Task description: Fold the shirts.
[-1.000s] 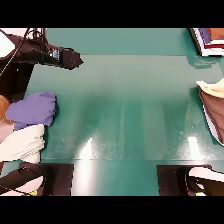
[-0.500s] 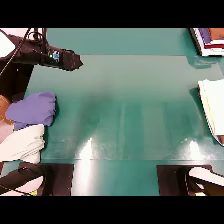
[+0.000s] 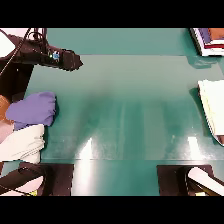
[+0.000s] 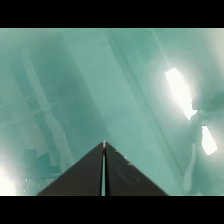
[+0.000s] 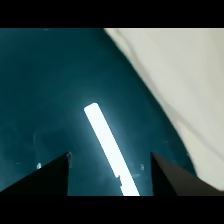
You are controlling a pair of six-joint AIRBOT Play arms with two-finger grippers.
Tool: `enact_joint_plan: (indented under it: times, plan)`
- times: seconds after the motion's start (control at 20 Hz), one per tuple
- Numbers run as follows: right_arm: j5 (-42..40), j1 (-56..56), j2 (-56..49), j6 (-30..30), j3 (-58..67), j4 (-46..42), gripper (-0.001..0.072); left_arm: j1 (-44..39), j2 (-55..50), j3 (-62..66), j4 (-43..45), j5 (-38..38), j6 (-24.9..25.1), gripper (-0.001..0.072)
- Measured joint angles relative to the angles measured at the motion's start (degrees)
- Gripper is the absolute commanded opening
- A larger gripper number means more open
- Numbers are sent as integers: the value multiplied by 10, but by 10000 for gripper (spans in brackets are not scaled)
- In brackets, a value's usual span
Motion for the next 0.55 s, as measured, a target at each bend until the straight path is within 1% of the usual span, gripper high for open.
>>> enact_joint_plan:
  times: [0.05,0.1,0.35,0.55]
  plan:
    - [-7,28,4,0,0,10,194,0,0,0,0,3,0,29]
    - [-15,61,7,0,-1,19,13,0,0,0,0,5,0,29]
    - [-46,203,14,-9,-1,16,19,0,0,0,-1,27,1,29]
    - [-58,270,15,-14,-1,0,19,0,0,0,-2,41,1,29]
